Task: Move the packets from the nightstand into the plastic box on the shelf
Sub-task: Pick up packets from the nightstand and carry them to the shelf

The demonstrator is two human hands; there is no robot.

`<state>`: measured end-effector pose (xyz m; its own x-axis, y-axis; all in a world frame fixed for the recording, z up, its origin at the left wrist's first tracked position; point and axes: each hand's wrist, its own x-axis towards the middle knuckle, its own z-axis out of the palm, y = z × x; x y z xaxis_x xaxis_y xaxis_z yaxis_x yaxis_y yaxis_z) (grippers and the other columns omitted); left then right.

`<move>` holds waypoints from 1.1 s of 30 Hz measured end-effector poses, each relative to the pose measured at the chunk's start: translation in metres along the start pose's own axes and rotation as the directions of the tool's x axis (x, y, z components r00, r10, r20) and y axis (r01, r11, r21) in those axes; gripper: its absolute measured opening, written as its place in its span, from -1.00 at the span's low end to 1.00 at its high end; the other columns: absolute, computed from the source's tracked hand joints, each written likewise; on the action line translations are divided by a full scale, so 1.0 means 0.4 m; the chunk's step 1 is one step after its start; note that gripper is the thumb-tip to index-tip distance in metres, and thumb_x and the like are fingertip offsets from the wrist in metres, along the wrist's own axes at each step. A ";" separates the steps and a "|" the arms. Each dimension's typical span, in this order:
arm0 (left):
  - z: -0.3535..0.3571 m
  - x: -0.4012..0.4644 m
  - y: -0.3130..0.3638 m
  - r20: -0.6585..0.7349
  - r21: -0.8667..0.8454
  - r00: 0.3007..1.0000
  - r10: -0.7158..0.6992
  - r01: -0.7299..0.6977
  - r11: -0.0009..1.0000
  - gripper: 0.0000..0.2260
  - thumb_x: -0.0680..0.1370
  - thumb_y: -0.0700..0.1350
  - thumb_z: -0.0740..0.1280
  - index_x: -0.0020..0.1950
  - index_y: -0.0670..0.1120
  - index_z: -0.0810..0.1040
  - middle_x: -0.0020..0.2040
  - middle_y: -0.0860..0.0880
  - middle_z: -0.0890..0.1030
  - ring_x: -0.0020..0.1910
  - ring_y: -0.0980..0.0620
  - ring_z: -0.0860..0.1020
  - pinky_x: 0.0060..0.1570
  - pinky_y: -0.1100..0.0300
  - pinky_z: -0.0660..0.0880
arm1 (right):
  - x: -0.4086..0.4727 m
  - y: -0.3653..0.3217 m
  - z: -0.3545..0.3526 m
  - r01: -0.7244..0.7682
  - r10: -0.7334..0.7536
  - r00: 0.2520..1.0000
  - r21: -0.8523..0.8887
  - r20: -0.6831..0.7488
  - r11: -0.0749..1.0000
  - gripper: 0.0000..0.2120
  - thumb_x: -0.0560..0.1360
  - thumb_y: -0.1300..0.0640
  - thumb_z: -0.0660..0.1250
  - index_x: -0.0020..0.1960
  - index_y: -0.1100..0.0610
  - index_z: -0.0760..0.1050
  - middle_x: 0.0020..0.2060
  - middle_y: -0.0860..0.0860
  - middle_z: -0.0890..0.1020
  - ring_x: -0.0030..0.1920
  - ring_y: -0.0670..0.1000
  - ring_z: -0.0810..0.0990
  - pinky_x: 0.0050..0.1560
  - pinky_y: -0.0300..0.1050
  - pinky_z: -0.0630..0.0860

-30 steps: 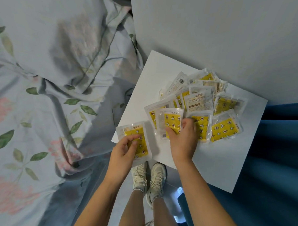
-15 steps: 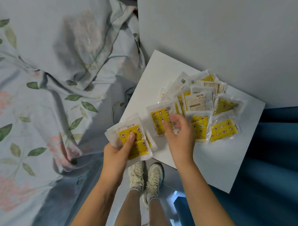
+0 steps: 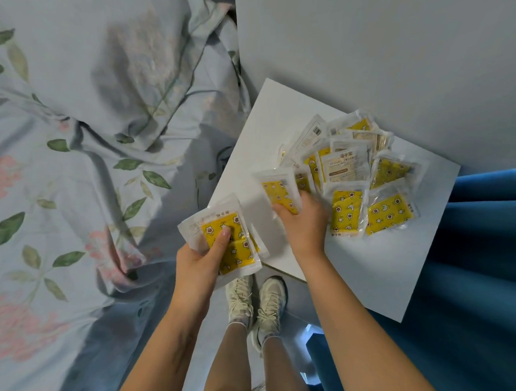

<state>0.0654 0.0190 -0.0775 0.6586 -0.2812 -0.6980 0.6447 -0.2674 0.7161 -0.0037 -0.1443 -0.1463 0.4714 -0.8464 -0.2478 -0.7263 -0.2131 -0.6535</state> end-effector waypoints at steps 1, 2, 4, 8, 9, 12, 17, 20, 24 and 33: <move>0.000 0.001 0.002 0.003 -0.009 1.000 -0.004 0.004 1.000 -0.73 0.43 0.07 0.39 0.04 -0.04 0.67 -0.07 0.00 0.74 -0.08 0.04 0.71 -0.22 0.28 0.60 | 0.002 0.007 -0.004 0.000 -0.002 0.998 -0.028 -0.063 1.000 -0.68 0.30 0.08 0.59 -0.14 0.23 0.54 -0.09 0.14 0.61 -0.03 0.13 0.51 -0.03 -0.11 0.40; -0.001 0.002 0.003 0.007 -0.013 1.000 -0.010 0.010 1.000 -0.74 0.43 0.06 0.39 0.03 -0.02 0.67 -0.07 0.00 0.74 -0.08 0.04 0.71 -0.22 0.27 0.60 | 0.005 0.010 -0.010 -0.027 0.022 0.995 -0.052 -0.100 0.998 -0.64 0.29 0.08 0.59 -0.05 0.26 0.58 0.02 0.14 0.60 0.08 0.14 0.48 0.08 -0.13 0.37; -0.004 0.002 0.006 0.013 -0.015 1.000 -0.021 0.021 1.000 -0.78 0.42 0.06 0.40 -0.01 0.01 0.68 -0.08 0.01 0.74 -0.09 0.04 0.71 -0.21 0.27 0.60 | 0.012 0.014 -0.016 -0.076 0.068 0.994 -0.092 -0.086 0.993 -0.50 0.31 0.05 0.58 0.18 0.23 0.57 0.19 0.11 0.54 0.22 0.13 0.42 0.22 -0.16 0.32; -0.006 0.005 0.009 0.015 -0.009 1.000 -0.011 0.011 1.000 -0.80 0.42 0.06 0.40 -0.03 0.02 0.68 -0.09 0.03 0.74 -0.10 0.06 0.71 -0.23 0.29 0.60 | 0.025 0.004 -0.017 -0.071 0.062 0.997 -0.224 -0.045 0.972 -0.47 0.33 -0.05 0.55 0.18 0.19 0.55 0.11 0.14 0.58 0.16 0.16 0.50 0.17 0.07 0.50; -0.007 0.004 0.010 0.007 -0.007 1.000 -0.010 0.010 1.000 -0.80 0.41 0.06 0.40 -0.03 0.02 0.67 -0.10 0.04 0.74 -0.11 0.07 0.71 -0.24 0.30 0.60 | 0.025 0.000 -0.016 -0.064 0.053 0.997 -0.254 -0.050 0.965 -0.47 0.33 -0.07 0.55 0.17 0.17 0.55 0.08 0.14 0.58 0.13 0.17 0.51 0.11 0.08 0.51; -0.011 0.002 0.009 -0.012 0.003 1.000 -0.006 0.006 1.000 -0.84 0.47 0.03 0.39 -0.02 0.02 0.67 -0.11 0.06 0.74 -0.12 0.10 0.71 -0.27 0.34 0.58 | 0.019 -0.014 -0.014 -0.019 0.006 0.999 -0.268 -0.047 0.963 -0.52 0.33 -0.04 0.56 0.15 0.15 0.55 0.05 0.13 0.55 0.08 0.16 0.52 -0.03 -0.01 0.50; -0.017 -0.001 0.015 -0.011 0.015 1.000 0.006 -0.006 1.000 -0.84 0.47 0.02 0.39 -0.01 0.02 0.67 -0.11 0.06 0.74 -0.13 0.11 0.71 -0.29 0.35 0.57 | -0.004 -0.020 -0.022 0.105 -0.122 0.991 -0.235 -0.058 0.966 -0.69 0.36 0.10 0.55 0.03 0.20 0.60 0.04 0.15 0.53 -0.03 0.16 0.54 -0.10 -0.02 0.53; -0.021 -0.002 0.015 0.003 0.009 1.000 0.023 -0.023 1.000 -0.79 0.42 0.07 0.39 -0.02 0.02 0.67 -0.11 0.07 0.74 -0.13 0.12 0.71 -0.30 0.37 0.56 | -0.004 -0.021 -0.055 0.106 -0.115 0.976 -0.057 -0.183 0.993 -0.67 0.30 0.16 0.59 -0.06 0.30 0.58 0.00 0.22 0.53 -0.10 0.08 0.46 -0.06 -0.29 0.37; -0.034 -0.002 0.008 0.024 0.003 0.999 0.029 -0.029 1.000 -0.81 0.47 0.00 0.41 0.05 -0.01 0.66 -0.05 0.02 0.74 -0.07 0.06 0.71 -0.19 0.25 0.62 | -0.006 -0.033 -0.138 -0.122 0.217 0.972 0.599 -0.090 0.791 -0.65 0.36 0.20 0.55 0.09 0.06 0.54 0.05 0.05 0.64 0.03 0.01 0.64 0.03 -0.24 0.53; -0.047 -0.109 0.104 0.228 0.029 0.964 0.141 -0.151 0.988 -0.73 0.40 -0.23 0.43 0.09 -0.14 0.62 -0.06 -0.02 0.74 -0.10 0.04 0.71 -0.20 0.32 0.58 | -0.129 -0.096 -0.321 -0.384 0.084 0.917 0.809 0.390 0.445 -0.43 0.37 0.16 0.44 0.31 -0.15 0.39 0.19 -0.08 0.64 0.18 -0.03 0.63 -0.07 -0.02 0.63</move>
<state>0.0707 0.0376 -0.0172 0.6371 -0.5182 -0.5706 0.5264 -0.2482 0.8132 -0.0644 -0.1550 -0.0164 0.5666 -0.6037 -0.5607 -0.0996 0.6254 -0.7740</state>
